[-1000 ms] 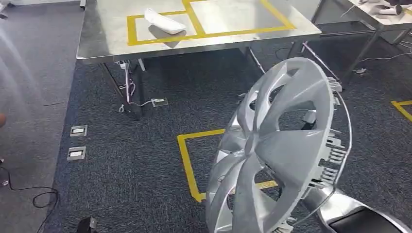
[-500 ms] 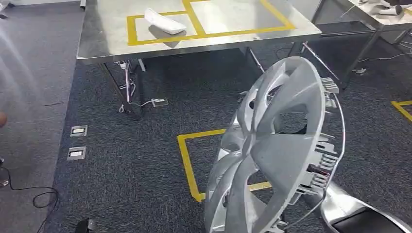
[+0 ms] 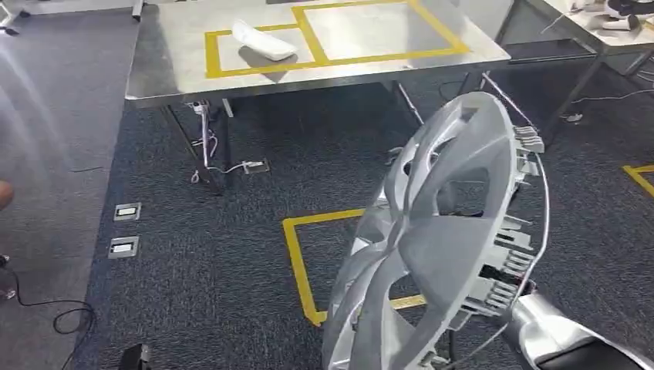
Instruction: Take the parts from the cabinet and place them on the table.
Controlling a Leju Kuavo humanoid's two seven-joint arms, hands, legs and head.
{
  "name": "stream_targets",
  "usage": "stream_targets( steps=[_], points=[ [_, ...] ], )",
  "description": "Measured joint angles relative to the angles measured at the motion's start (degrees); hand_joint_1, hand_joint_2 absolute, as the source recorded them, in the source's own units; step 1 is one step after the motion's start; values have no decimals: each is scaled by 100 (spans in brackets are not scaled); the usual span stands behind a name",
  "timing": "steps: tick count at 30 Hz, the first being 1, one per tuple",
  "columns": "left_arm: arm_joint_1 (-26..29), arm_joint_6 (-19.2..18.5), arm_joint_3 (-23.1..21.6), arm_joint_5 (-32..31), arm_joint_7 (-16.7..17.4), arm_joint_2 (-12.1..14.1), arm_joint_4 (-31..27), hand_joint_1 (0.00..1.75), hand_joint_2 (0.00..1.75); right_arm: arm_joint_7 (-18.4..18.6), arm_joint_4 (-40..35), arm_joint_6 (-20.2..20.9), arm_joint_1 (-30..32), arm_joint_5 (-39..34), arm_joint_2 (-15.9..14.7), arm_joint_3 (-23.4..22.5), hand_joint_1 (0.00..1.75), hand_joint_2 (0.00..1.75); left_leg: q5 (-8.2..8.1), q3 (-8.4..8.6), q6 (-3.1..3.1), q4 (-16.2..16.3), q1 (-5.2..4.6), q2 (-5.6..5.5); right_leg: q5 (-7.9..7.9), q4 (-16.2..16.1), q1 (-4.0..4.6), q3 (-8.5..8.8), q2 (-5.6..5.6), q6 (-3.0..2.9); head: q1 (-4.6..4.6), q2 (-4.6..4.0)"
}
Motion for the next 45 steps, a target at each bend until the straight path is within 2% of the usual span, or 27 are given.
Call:
stream_targets(
  steps=[1, 3, 4, 5, 7, 15, 17, 18, 19, 21, 22, 23, 24, 27, 29, 31, 33, 34, 35, 36, 38, 39, 40, 42, 43, 44, 45],
  points=[
    [6, 0, 0, -4, 7, -4, 0, 0, 175, 7, -17, 0, 18, 0, -11, -11, 175, 175, -42, 49, -45, 8, 29, -1, 242, -337, -31, 131, -12, 34, 24, 0],
    [2, 0, 0, -7, 7, -13, 0, 0, 175, 24, -85, 0, 22, 2, -17, -28, 175, 175, -184, 144, -168, 96, 93, -1, 858, -1481, -125, 639, -83, 149, 66, 0],
    [-7, 0, 0, -7, 7, 24, 9, 0, 175, 28, -87, 2, 10, 2, -33, -35, 175, 175, -238, 116, -237, 123, 75, -7, 660, -1537, -72, 707, -89, 228, 99, 0],
    [-36, 0, 0, -7, 13, 22, 9, 0, 175, 35, -135, 9, 17, 0, -33, -35, 175, 175, -267, 77, -283, 244, 46, -3, 640, -1606, -77, 770, -75, 81, 157, 0],
    [-40, 0, 0, -7, 13, 11, 9, 0, 175, 46, -155, 9, 75, 0, -44, -65, 175, 175, -245, 63, -315, 186, 53, -4, 604, -1552, -44, 710, -62, -36, 17, 0],
    [-40, 0, 0, -7, 13, 9, 9, 0, 175, 48, -155, 9, 84, 0, -50, -72, 175, 175, -257, 82, -321, 172, 65, 1, 586, -1551, -36, 697, -44, -64, 9, 0],
    [-40, -2, 0, -9, 13, -11, 7, 0, 175, 48, -199, 20, 94, 0, -55, -74, 175, 175, -335, 101, -369, 209, 93, -1, 546, -1563, -40, 766, -7, -154, -24, 0],
    [-51, -2, 0, -18, 13, -9, 7, 0, 175, 44, -243, 28, 78, 2, -55, -79, 175, 175, -462, -81, -346, 601, 92, -10, 504, -1570, -25, 822, 2, -212, -101, 0],
    [-34, 11, -2, -44, 15, -20, 7, 0, 175, 52, -273, 46, 112, 2, -55, -79, 175, 175, -519, -1449, -206, 2238, -3, -25, 280, -1575, 100, 1085, 59, -333, -260, 0],
    [-35, 17, -2, -41, 15, -20, 7, 0, 175, 50, -310, 46, 101, 2, -55, -79, 175, 175, 343, -1110, -39, 1073, -96, -50, 144, -1584, 133, 1293, 98, -334, -289, 0],
    [-36, 24, 0, -44, 15, -7, 9, 0, 175, 48, -328, 53, 94, 2, -55, -79, 175, 175, 559, -1004, 41, 630, -151, -72, 85, -1602, 119, 1294, 102, -330, -291, 0],
    [-36, 31, 0, -42, 15, 2, 11, 0, 175, 48, -339, 61, 75, 2, -55, -76, 175, 175, 410, -872, 52, 572, -180, -78, 30, -1609, 164, 1313, 127, -287, -276, 0],
    [-66, 31, 0, -46, 15, 7, 11, 0, 175, 48, -352, 61, 75, 2, -55, -79, 175, 175, 329, -816, 18, 431, -197, -67, 14, -1631, 134, 1317, 130, -263, -286, 0],
    [-64, 35, -2, -48, 15, 0, 11, 0, 175, 59, -374, 59, 100, 2, -55, -81, 175, 175, 277, -654, 55, 311, -172, -58, 32, -1578, 133, 1454, 111, -175, -271, 0],
    [-48, 39, -2, -50, 17, 4, 11, 0, 175, 52, -378, 57, 80, 2, -57, -85, 175, 175, 188, -489, 115, 272, -150, -50, -49, -955, 127, 1134, 19, -142, -221, 0],
    [-58, 42, -2, -50, 17, 7, 11, 0, 175, 50, -378, 55, 97, 2, -65, -85, 175, 175, 78, -363, 124, 272, -147, -51, -356, -78, 113, 556, 10, -91, -153, 0],
    [-46, 44, -2, -52, 20, 0, 11, 0, 175, 48, -378, 53, 144, 20, -65, -85, 175, 175, -58, -196, 114, 272, -145, -58, -624, 216, 100, 169, 5, -49, -103, 0],
    [-39, 44, -2, -55, 20, -2, 11, 0, 175, 48, -378, 50, 150, 20, -65, -85, 175, 175, -135, -86, 103, 273, -141, -61, -576, 15, 98, 143, -4, -56, -81, 0],
    [-36, 44, -2, -55, 20, -13, 11, 0, 175, 46, -378, 53, 146, 24, -68, -85, 175, 175, -216, 23, 89, 273, -136, -61, -354, -331, 97, 194, -10, -59, -48, 0],
    [-39, 44, -2, -55, 22, -22, 11, 0, 175, 44, -378, 53, 145, 24, -68, -92, 175, 175, -299, 143, 72, 273, -132, -60, 8, -781, 97, 285, -16, -69, -24, 0],
    [-65, 44, -2, -57, 22, -31, 13, 0, 175, 44, -367, 52, 147, 28, -92, -92, 175, 175, -472, 301, 16, 340, -160, -52, 1021, -1572, 108, 308, -55, -138, 44, 0],
    [-72, 44, -2, -57, 24, -31, 13, 0, 175, 48, -363, 59, 141, 31, -92, -90, 175, 175, -493, 240, -18, 257, -158, -78, 895, -1520, 135, 443, -61, -210, 55, 0],
    [-83, 44, -4, -66, 31, -24, 13, 0, 175, 41, -380, 61, 147, 35, -92, -96, 175, 175, -503, 272, -57, 225, -152, -68, 940, -1553, 143, 414, -38, -266, -3, 0],
    [-91, 50, -4, -61, 28, -24, 13, 0, 175, 44, -384, 63, 134, 44, -94, -105, 175, 175, -450, 281, -104, 317, -164, -73, 907, -1610, 130, 511, -18, -323, 11, 0],
    [-94, 50, -4, -59, 28, -28, 13, 0, 175, 33, -389, 68, 137, 39, -92, -107, 175, 175, -396, 159, -124, 601, -145, -75, 885, -1656, 105, 580, -10, -340, -28, 0],
    [-102, 50, -4, -61, 28, -33, 13, 0, 175, 35, -387, 70, 124, 39, -94, -113, 175, 175, -329, -110, -144, 1039, -141, -78, 848, -1684, 103, 633, -11, -374, -68, 0],
    [-105, 50, -4, -63, 28, -33, 13, 0, 175, 39, -387, 72, 119, 39, -94, -114, 175, 175, -416, -482, -166, 1564, -129, -78, 800, -1700, 104, 679, -11, -390, -105, 0]
  ],
)
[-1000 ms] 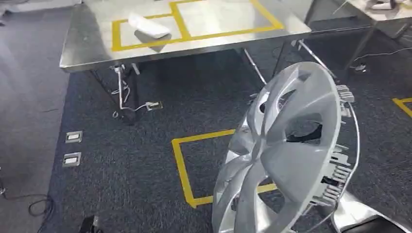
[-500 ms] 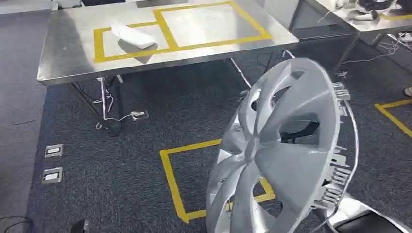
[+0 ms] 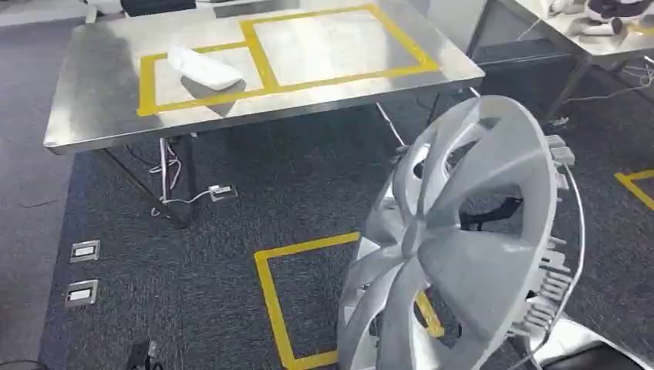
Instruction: Take the parts from the cabinet and place them on the table.
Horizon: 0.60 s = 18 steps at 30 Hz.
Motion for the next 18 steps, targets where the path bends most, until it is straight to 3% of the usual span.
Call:
stream_targets(
  steps=[2, 3, 4, 5, 6, 7, 8, 9, 11, 12, 13, 14, 15, 17, 18],
  points=[
    [11, 0, 0, -2, 0, -7, 0, 0, 175, 2, 0, 4, 17, 0, 0, 4, 175, 175, -514, -569, -52, 609, 19, 0, -127, -7, 1, 128, 7, -4, -38, 0],
    [19, 0, 0, -2, 0, -11, 0, 0, 175, 0, 2, 5, 22, 4, 0, 4, 175, 175, -659, -717, -50, 640, 29, 1, -188, -7, 1, 205, 18, -3, -62, 0],
    [31, 0, 0, -2, 0, -13, 0, 0, 175, 0, 4, 5, 23, 4, 0, 4, 175, 175, -643, -768, -69, 492, 43, 1, -253, -7, 1, 295, 30, 3, -88, 0],
    [36, 2, 0, -2, 0, -9, 0, 0, 175, -2, 4, 5, 21, 7, 0, 4, 175, 175, -433, -730, -74, 148, 54, 1, -328, -7, 1, 405, 40, 14, -109, 0],
    [41, 0, 0, -2, 0, -7, 0, 0, 175, -7, 4, 7, 16, 7, 0, 4, 175, 175, -44, -619, -53, -342, 57, 1, -406, -8, 1, 518, 43, 31, -129, 0],
    [43, 0, 0, -2, 0, -2, 0, 0, 175, -9, 4, 9, 9, 7, 0, 4, 175, 175, 486, -490, -27, -866, 57, 1, -485, -16, 1, 602, 41, 49, -151, 0],
    [50, 0, 0, -2, 0, 0, 0, 0, 175, -9, 7, 11, -1, 9, 0, 4, 175, 175, 931, -471, 4, -1238, 48, 8, -541, -2, 11, 613, 49, 76, -173, 0],
    [35, 0, 0, -2, 0, 2, 0, 0, 175, 0, 9, 11, -7, 13, 2, 11, 175, 175, 816, -456, 41, -1216, 16, 20, -596, -2, 22, 665, 86, 115, -179, 0],
    [45, 2, 0, 0, 2, -2, 0, 0, 175, -4, 4, 11, -15, 26, 2, 6, 175, 175, 884, -422, 137, -1263, 7, 3, -627, 21, 7, 724, 88, 202, -149, 0],
    [39, 2, 0, 0, 2, -2, 0, 0, 175, -11, 2, 11, -25, 26, 2, 4, 175, 175, 870, -349, 170, -1260, 1, 16, -628, 6, 20, 749, 84, 215, -147, 0],
    [34, 2, 0, 2, 0, -2, 0, 0, 175, -6, 2, 13, -23, 24, 0, 2, 175, 175, 854, -270, 201, -1299, 19, 17, -667, 152, 1, 636, 47, 239, -109, 0],
    [34, 4, 0, 2, 0, 0, 0, 0, 175, -7, 2, 13, -35, 26, 0, 2, 175, 175, 815, -203, 246, -1300, 11, 18, -675, 498, 0, 501, 9, 252, -84, 0],
    [29, 11, 0, 2, 0, 9, 2, 0, 175, -9, 2, 13, -39, 24, 2, 2, 175, 175, 776, -161, 283, -1297, 7, 19, -752, 959, 2, 261, -2, 261, -51, 0],
    [30, 13, 0, 2, 0, 20, 2, 0, 175, -7, 7, 13, -15, 24, 0, 2, 175, 175, 679, -61, 306, -1298, -17, 15, -1184, 1772, 1, -265, -2, 289, -2, 0],
    [37, 13, 0, 4, 0, 20, 2, 0, 175, -7, 9, 13, 3, 24, 0, 2, 175, 175, 623, 6, 317, -1298, -30, 8, -1369, 1935, 2, -431, -2, 284, 26, 0]
  ],
)
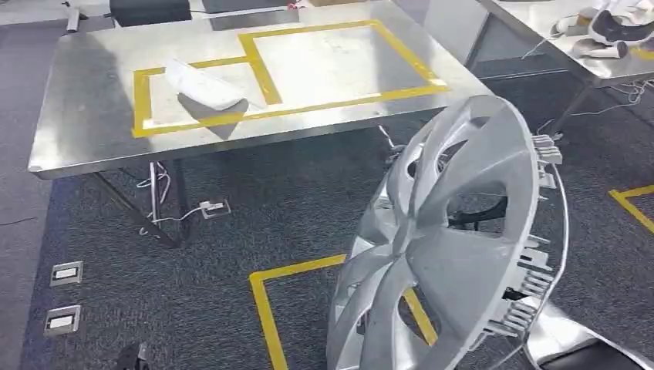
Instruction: Take the parts from the cabinet and place them on the table.
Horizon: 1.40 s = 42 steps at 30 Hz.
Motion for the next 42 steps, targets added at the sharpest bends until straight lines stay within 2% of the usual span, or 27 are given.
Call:
stream_targets(
  steps=[1, 2, 3, 5, 6, 9, 11, 14, 15, 16, 17, 19, 20, 21, 22, 23, 25, 26, 27, 29, 30, 31, 32, 35, 37, 40, 42],
  points=[
    [11, 0, 0, 2, 0, 0, -2, 0, 175, 0, 0, 0, 9, 0, 0, 0, 175, 175, -58, 84, 4, 0, -16, -14, -11, -91, 3, -46, 0, -18, 37, 0],
    [13, 0, 0, 2, 0, -2, 0, 0, 175, 0, 0, 0, 7, 0, 0, 2, 175, 175, -120, 168, 6, 0, -32, -25, 161, -398, 20, 9, 0, -50, 61, 0],
    [10, 0, 0, 2, 0, -11, -2, 0, 175, -2, 0, 0, 0, 0, 0, 0, 175, 175, -179, 255, 8, 0, -37, -29, 468, -834, 45, 123, 0, -100, 79, 0],
    [15, -2, 0, 2, 0, -28, -2, 0, 175, -2, 0, 0, -6, 0, 0, -2, 175, 175, -293, 363, -7, -20, -34, -34, 1419, -1808, 156, 352, -10, -237, 114, 0],
    [11, 0, 0, 2, 0, -39, -2, 0, 175, -4, 4, 0, -25, 0, 0, -4, 175, 175, -326, 404, -40, 17, -52, -50, 1331, -1947, 185, 322, -11, -270, 104, 0],
    [6, 0, 0, 9, 4, -37, -2, 0, 175, -2, -2, -2, -31, 2, 0, -4, 175, 175, -315, 414, -107, 16, -52, -40, 1398, -2010, 173, 452, -15, -348, 124, 0],
    [-2, 0, 0, 9, 2, -31, -2, 0, 175, -13, -4, 0, -41, 0, 2, -4, 175, 175, -411, 335, -172, 271, -65, -39, 1410, -2128, 98, 623, -15, -357, 116, 0],
    [-35, -2, 0, 7, 0, -31, -2, 0, 175, -11, -4, -2, -58, 0, 2, 2, 175, 175, -924, -481, -296, 1568, 30, -39, 1355, -2145, 85, 658, -15, -371, 4, 0],
    [-30, -2, 0, 7, 0, -31, -2, 0, 175, -11, -4, -2, -45, 2, 2, 4, 175, 175, -1034, -696, -338, 1824, 62, -38, 1328, -2142, 77, 668, -14, -366, -5, 0],
    [-23, -2, 0, 2, 0, -31, -2, 0, 175, -11, -2, -9, -33, 2, 2, 5, 175, 175, -970, -802, -377, 1842, 96, -36, 1302, -2132, 64, 686, -6, -355, -15, 0],
    [-13, -2, 0, 0, 0, -29, -2, 0, 175, -11, -4, -11, -26, 2, 2, 4, 175, 175, -754, -770, -398, 1604, 124, -36, 1267, -2120, 46, 710, 5, -333, -33, 0],
    [-15, -2, 0, -7, 0, -17, -2, 0, 175, -13, -4, -22, -32, 4, 2, 4, 175, 175, -9, -367, -463, 496, 188, -32, 1177, -2064, -4, 780, 16, -266, -77, 0],
    [-17, -2, 0, -9, 0, -22, -2, 0, 175, -15, -4, -22, -33, 7, 2, 2, 175, 175, 191, -221, -482, 40, 221, -30, 1132, -2050, -3, 794, 14, -222, -112, 0],
    [-34, -2, 0, -9, 0, -26, -2, 0, 175, -17, -4, -20, -38, 7, 0, 0, 175, 175, -55, -208, -429, -10, 165, -37, 1113, -2021, 1, 799, 24, -191, -147, 0],
    [-50, -2, 0, -9, 0, -24, -2, 0, 175, -20, -4, -22, -42, 7, 2, -2, 175, 175, -30, -191, -344, 22, 146, -26, 1088, -2025, 5, 765, 27, -151, -140, 0],
    [-37, -2, 0, -9, 0, -26, -2, 0, 175, -15, -4, -24, -24, 9, 2, -2, 175, 175, 55, -186, -298, 26, 142, -38, 1055, -2026, 1, 785, 22, -107, -109, 0],
    [-31, -2, 0, -9, 0, -28, -2, 0, 175, -20, -7, -24, -29, 11, 2, -4, 175, 175, 53, -149, -221, 18, 146, -33, 1007, -2010, -13, 817, 21, -41, -83, 0],
    [-31, -2, 0, -9, 0, -28, -2, 0, 175, -20, -7, -26, -29, 11, 0, -13, 175, 175, 41, -100, -178, 2, 151, -26, 905, -1876, -25, 751, 5, -22, -64, 0],
    [-39, -4, 0, -11, 0, -26, -2, 0, 175, -20, -7, -26, -39, 15, 0, -15, 175, 175, 14, -68, -137, 3, 144, -25, 711, -1513, -26, 612, -13, -15, -20, 0],
    [-46, -7, 0, -18, 0, -17, -2, 0, 175, -15, -7, -55, -23, 17, 0, -13, 175, 175, -26, -20, -93, 4, 119, -24, 302, -450, -20, 103, -14, 2, 74, 0],
    [-46, -7, 0, -20, 4, -15, 0, 0, 175, -9, -7, -61, -2, 17, 0, -15, 175, 175, -51, 4, -82, 6, 102, -26, 194, -54, -19, -117, -15, 0, 92, 0],
    [-44, -9, 0, -24, 9, -17, -2, 0, 175, -4, -7, -65, 23, 17, 0, -15, 175, 175, -75, 39, -78, 6, 88, -31, 216, 90, -17, -232, -14, -11, 107, 0],
    [-39, -11, 0, -33, 26, -20, -2, 0, 175, 2, -7, -79, 37, 17, -7, -20, 175, 175, -105, 81, -76, 6, 77, -41, 391, -87, -9, -191, -13, -39, 124, 0],
    [-44, -20, 0, -33, 42, -31, -2, 0, 175, 18, -26, -85, 34, 17, -9, -28, 175, 175, -209, 230, -101, 3, 64, -55, 1282, -1644, 50, 452, -13, -169, 199, 0],
    [-65, -22, 0, -33, 42, -31, -2, 0, 175, 28, -46, -85, 12, 17, -13, -31, 175, 175, -236, 193, -144, 29, 38, -56, 1188, -1921, 93, 634, -13, -212, 210, 0],
    [-61, -31, 0, -35, 46, -35, -2, 0, 175, 42, -55, -96, 33, 17, -22, -46, 175, 175, -246, 201, -219, -7, 32, -41, 1155, -1984, 75, 647, -2, -256, 210, 0],
    [-71, -31, 0, -35, 48, -31, -2, 0, 175, 42, -85, -94, 24, 17, -22, -55, 175, 175, -459, 74, -271, 305, 30, -39, 1171, -2074, 33, 744, -5, -290, 177, 0]
  ],
)
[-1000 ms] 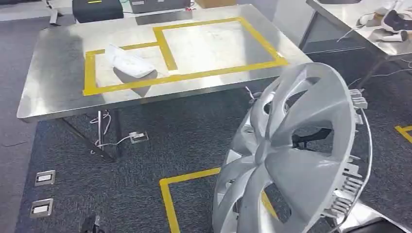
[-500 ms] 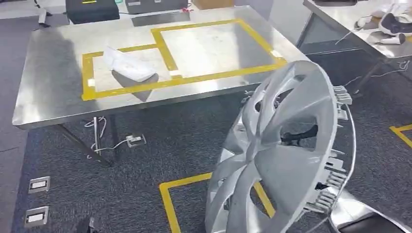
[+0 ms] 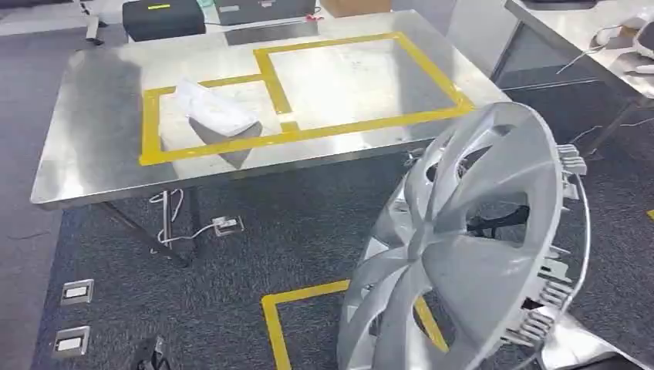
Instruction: Take the parts from the cabinet and place them on the table.
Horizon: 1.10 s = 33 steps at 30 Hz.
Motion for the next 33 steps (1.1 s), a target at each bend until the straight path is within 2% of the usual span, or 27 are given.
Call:
stream_targets(
  steps=[2, 3, 4, 5, 6, 8, 9, 10, 11, 13, 14, 15, 16, 18, 19, 20, 21, 23, 24, 25, 26, 28, 29, 30, 31, 33],
  points=[
    [-14, -2, 0, 0, 0, 0, 0, 0, 175, 7, -9, 2, -1, 0, 0, 2, 175, 175, -389, -556, -38, 1023, 29, 2, -27, 0, 5, 24, -14, -30, -101, 0],
    [-9, -2, -2, 0, 0, 0, 0, 0, 175, 13, -9, -2, 11, 6, 0, 2, 175, 175, -510, -840, -53, 1463, 38, 2, -46, 1, 5, 31, -15, -34, -114, 0],
    [0, -2, 0, 0, 0, -6, 0, 0, 175, 13, -9, -4, 23, 11, 0, 2, 175, 175, -510, -1020, -66, 1678, 46, 3, -60, 2, 5, 42, -12, -37, -131, 0],
    [10, 0, -2, 0, 0, -7, 2, 0, 175, 13, -9, -11, 34, 18, 0, 2, 175, 175, -366, -1051, -74, 1603, 63, 4, -78, 2, 5, 65, -5, -32, -155, 0],
    [11, 0, -2, -2, 0, -7, 0, 0, 175, 13, -9, -11, 40, 20, 0, 2, 175, 175, -132, -953, -81, 1316, 76, 4, -103, 3, 4, 96, 5, -27, -181, 0],
    [-1, 2, -2, -15, 0, 7, 0, 0, 175, 15, -9, -11, 38, 20, 0, 0, 175, 175, 492, -514, -75, 266, 98, 10, -175, 17, 1, 178, 14, 16, -238, 0],
    [-12, 2, -2, -15, 0, 2, 2, 0, 175, 17, -9, -11, 27, 13, -2, -2, 175, 175, 612, -365, -62, -71, 87, 14, -210, 26, 25, 177, 16, 50, -273, 0],
    [-32, 4, -2, -18, 4, 4, 0, 0, 175, 28, -11, -20, 17, 2, -2, -2, 175, 175, 551, -297, -30, -287, 83, 12, -271, 92, 55, 169, 25, 80, -293, 0],
    [-35, 11, -2, -18, 15, 2, 0, 0, 175, 33, -17, -20, 12, 0, -7, -4, 175, 175, 535, -298, -7, -232, 70, 14, -285, 71, 48, 176, 21, 104, -248, 0],
    [-41, 11, -2, -24, 15, -2, 0, 0, 175, 46, -20, -26, 12, -4, -11, -4, 175, 175, 490, -274, 54, -233, 66, 8, -335, 58, 29, 214, 13, 167, -227, 0],
    [-37, 11, -2, -28, 15, -9, 0, 0, 175, 50, -39, -28, 20, -7, -13, -11, 175, 175, 494, -222, 92, -284, 107, 14, -393, 121, 16, 170, 8, 201, -221, 0],
    [-38, 15, -2, -33, 15, -9, 0, 0, 175, 50, -48, -29, 21, -7, -18, -13, 175, 175, 466, -181, 128, -284, 97, 21, -514, 334, 12, 107, 0, 221, -201, 0],
    [-42, 15, -2, -37, 15, -4, 0, 0, 175, 50, -55, -28, 8, -7, -22, -15, 175, 175, 441, -151, 166, -281, 94, 22, -721, 778, 8, -91, -3, 235, -144, 0],
    [-52, 15, -2, -57, 15, 2, 0, 0, 175, 50, -55, -31, 28, -15, -35, -17, 175, 175, 394, -98, 195, -279, 77, 20, -1081, 1772, -1, -613, -4, 257, -92, 0],
    [-51, 15, -2, -74, 15, 2, 0, 0, 175, 50, -55, -35, 53, -15, -48, -17, 175, 175, 360, -58, 195, -277, 71, 16, -1130, 2122, -5, -837, -5, 258, -76, 0],
    [-47, 15, -2, -81, 17, 0, 0, 0, 175, 46, -55, -35, 70, -17, -57, -20, 175, 175, 326, -12, 192, -277, 70, 7, -1011, 2103, -8, -885, -5, 254, -54, 0],
    [-46, 15, -2, -85, 20, -2, 0, 0, 175, 33, -55, -35, 74, -17, -68, -22, 175, 175, 287, 44, 183, -275, 70, -5, -748, 1808, -9, -804, -5, 243, -28, 0],
    [-53, 15, -2, -94, 35, -13, 0, 0, 175, 17, -59, -35, 70, -17, -83, -37, 175, 175, 199, 184, 148, -275, 71, -15, -90, 765, -9, -393, -6, 207, 31, 0],
    [-50, 15, -2, -98, 42, -15, 0, 0, 175, 15, -57, -35, 72, -17, -94, -46, 175, 175, 155, 221, 118, -290, 67, -13, 32, 362, -5, -229, -5, 190, 72, 0],
    [-77, 15, -2, -101, 50, -15, 0, 0, 175, 9, -61, -37, 63, -20, -98, -48, 175, 175, 131, 211, 82, -254, 30, -24, -18, 252, 24, -102, -3, 177, 79, 0],
    [-91, 15, -2, -101, 57, -15, 0, 0, 175, 9, -63, -37, 53, -20, -98, -46, 175, 175, 131, 179, 73, -256, 33, -19, -96, 184, 12, -93, -4, 131, 92, 0],
    [-95, 15, -2, -101, 63, -17, 0, 0, 175, 9, -61, -39, 65, -20, -112, -52, 175, 175, 140, 189, 29, -305, 43, -7, -111, 192, 26, -114, 17, 92, 42, 0],
    [-93, 15, -2, -101, 72, -9, 0, 0, 175, 4, -74, -44, 63, -20, -116, -61, 175, 175, 85, 204, -23, -283, 14, -6, -94, 105, -18, -38, 18, 56, 50, 0],
    [-93, 13, -2, -101, 72, -15, 0, 0, 175, 2, -81, -42, 59, -22, -116, -59, 175, 175, 15, 184, -40, -149, 30, -5, -94, 76, -24, 4, 24, 41, 31, 0],
    [-104, 15, -2, -103, 74, -18, 0, 0, 175, -7, -94, -35, 47, -26, -116, -59, 175, 175, -171, -29, -53, 239, 30, -1, -102, 68, -26, 18, 18, 11, -24, 0],
    [-108, 15, -2, -109, 74, -18, 0, 0, 175, -7, -96, -37, 58, -42, -116, -57, 175, 175, -518, -611, -75, 1231, 35, 0, -137, 69, -17, 42, 8, -29, -107, 0]
  ],
)
